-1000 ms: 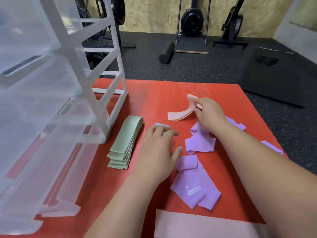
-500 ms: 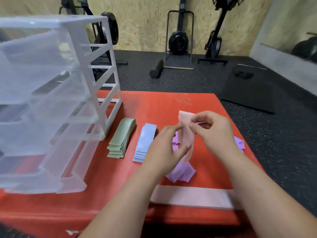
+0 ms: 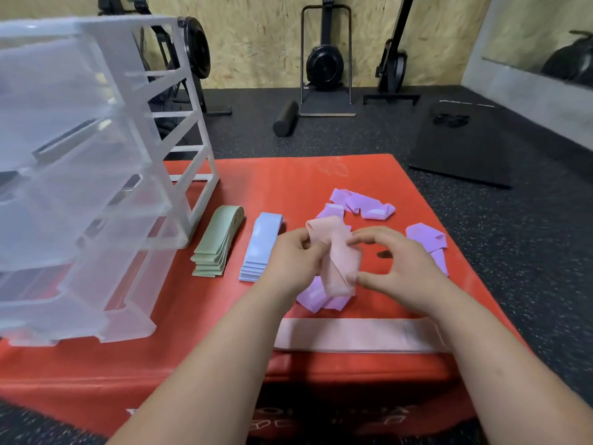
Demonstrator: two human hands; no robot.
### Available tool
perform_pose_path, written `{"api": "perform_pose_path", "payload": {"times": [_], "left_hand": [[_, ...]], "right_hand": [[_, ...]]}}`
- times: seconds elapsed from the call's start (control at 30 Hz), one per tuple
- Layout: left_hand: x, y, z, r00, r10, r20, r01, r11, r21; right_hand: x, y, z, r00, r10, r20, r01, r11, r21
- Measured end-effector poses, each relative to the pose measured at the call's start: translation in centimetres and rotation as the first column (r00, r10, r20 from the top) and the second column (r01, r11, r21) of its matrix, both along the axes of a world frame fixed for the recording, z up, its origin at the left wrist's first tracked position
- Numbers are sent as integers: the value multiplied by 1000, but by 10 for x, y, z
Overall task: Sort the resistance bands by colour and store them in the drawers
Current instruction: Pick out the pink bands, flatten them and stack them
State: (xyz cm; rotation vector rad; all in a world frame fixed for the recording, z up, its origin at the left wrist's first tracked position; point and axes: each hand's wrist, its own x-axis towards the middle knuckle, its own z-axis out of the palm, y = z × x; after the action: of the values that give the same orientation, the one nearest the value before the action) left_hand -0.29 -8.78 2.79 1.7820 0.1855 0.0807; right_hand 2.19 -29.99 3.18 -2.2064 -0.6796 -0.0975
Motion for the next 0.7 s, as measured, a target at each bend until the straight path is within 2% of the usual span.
{"api": "perform_pose_path", "payload": {"times": [0.07, 0.13, 0.23, 0.33, 0.4, 0.47, 0.53, 0.6, 0.7], "left_hand": [[4, 4, -3, 1000, 4, -13, -5, 1000, -11], [7, 7, -4, 999, 20, -40, -21, 999, -24], [9, 7, -5, 995, 10, -104, -22, 993, -112], [13, 5, -7, 991, -1, -136, -24, 983, -181], [16, 5, -7, 989, 19, -145, -46, 982, -185], [16, 3, -6, 989, 21, -146, -46, 985, -168], [20, 4, -10, 990, 26, -141, -40, 994, -100], [22, 5, -15, 991, 30, -130, -29, 1000, 3], [23, 4, -21, 993, 65, -97, -39, 967, 250]], "right_hand": [[4, -6, -4, 999, 37, -37, -40, 996, -84], [6, -7, -8, 996, 61, -68, -64, 997, -48], [12, -6, -12, 999, 49, -5, -49, 999, -20], [15, -4, -13, 997, 73, 7, -72, 994, -79], [17, -3, -16, 996, 89, 6, -87, 988, -128], [21, -2, -20, 996, 69, 51, -64, 994, -90], [25, -2, -19, 997, -11, 82, 12, 1000, -8], [28, -5, -17, 994, -106, 40, 104, 993, 64], [32, -12, -14, 990, -132, -53, 138, 982, 131]]}}
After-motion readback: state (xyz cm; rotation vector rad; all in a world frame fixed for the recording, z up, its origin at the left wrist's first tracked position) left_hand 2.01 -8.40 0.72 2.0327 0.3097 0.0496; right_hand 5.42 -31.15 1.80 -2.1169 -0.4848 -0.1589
